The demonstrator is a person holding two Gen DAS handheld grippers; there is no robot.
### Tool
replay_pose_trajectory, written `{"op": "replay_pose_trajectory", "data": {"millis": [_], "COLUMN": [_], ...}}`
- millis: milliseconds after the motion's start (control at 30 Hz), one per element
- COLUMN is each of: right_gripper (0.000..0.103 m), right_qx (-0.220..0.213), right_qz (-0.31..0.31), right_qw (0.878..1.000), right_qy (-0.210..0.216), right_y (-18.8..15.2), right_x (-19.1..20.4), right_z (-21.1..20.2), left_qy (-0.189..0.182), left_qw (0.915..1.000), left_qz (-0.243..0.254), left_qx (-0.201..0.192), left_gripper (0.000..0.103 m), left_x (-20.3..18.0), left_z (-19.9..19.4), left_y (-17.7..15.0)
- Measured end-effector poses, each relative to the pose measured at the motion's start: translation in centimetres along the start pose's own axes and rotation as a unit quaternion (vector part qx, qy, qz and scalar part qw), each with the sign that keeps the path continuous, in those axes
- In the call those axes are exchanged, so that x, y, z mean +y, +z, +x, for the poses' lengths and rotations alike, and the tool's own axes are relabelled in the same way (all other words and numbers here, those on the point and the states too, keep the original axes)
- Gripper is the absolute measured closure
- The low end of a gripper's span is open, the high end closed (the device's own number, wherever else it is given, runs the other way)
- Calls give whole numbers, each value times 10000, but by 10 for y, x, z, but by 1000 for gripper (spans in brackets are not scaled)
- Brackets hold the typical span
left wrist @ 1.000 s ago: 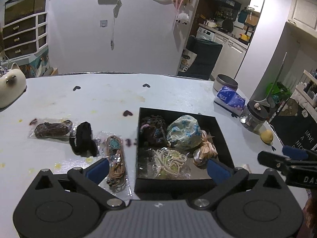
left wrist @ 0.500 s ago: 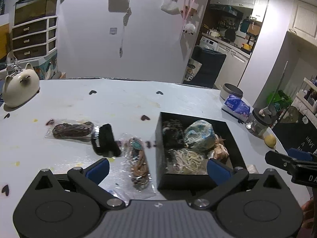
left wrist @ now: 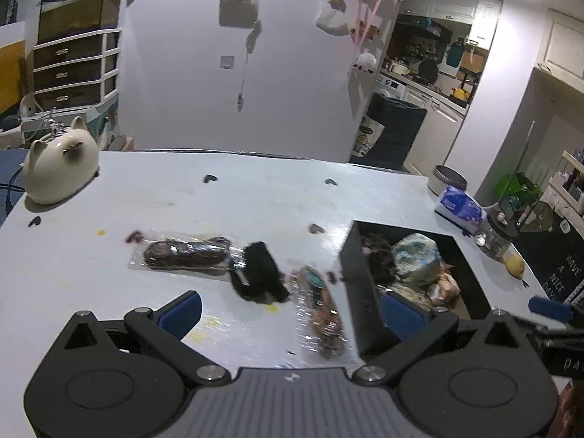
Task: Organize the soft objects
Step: 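Grasp the white printed sachet with the right tool while the left tool grasps the bagged brown cord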
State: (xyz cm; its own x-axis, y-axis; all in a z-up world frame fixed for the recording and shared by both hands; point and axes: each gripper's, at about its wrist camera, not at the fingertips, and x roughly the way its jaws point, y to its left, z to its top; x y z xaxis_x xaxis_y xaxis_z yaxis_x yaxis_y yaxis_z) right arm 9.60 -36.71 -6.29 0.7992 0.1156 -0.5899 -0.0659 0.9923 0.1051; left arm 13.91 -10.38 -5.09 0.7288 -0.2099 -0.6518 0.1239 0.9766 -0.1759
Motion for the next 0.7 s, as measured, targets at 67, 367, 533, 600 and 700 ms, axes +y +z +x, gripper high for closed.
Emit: {"op": "replay_pose_trajectory", "data": {"millis": [67,367,533,600,700], "right_gripper": [0,0,0,0,0], "right_qx": [80,669,1029,1162,1327], "right_qz": [25,-159,-270,-384,-538], "right_qw": [10000,9953,9893,9864,9822], "right_qy": [52,686,997,1093,1216], "right_y": [-1,-18,-36,-45,-55], "right_x": [10,67,98,110,124], "right_z": [6,40,63,75,91], "left_qy": [34,108,-3,-46,-89], "left_qw": [10000,9998,9995,9993,9989], "left_qz": [-18,-17,40,23,21], "left_qx": [-13,193,320,375,465], "left_gripper": [0,0,0,0,0], "left_x": [13,63,86,94,107], "left_z": [0,5,12,16,21], "left_y": [3,8,9,9,9]}}
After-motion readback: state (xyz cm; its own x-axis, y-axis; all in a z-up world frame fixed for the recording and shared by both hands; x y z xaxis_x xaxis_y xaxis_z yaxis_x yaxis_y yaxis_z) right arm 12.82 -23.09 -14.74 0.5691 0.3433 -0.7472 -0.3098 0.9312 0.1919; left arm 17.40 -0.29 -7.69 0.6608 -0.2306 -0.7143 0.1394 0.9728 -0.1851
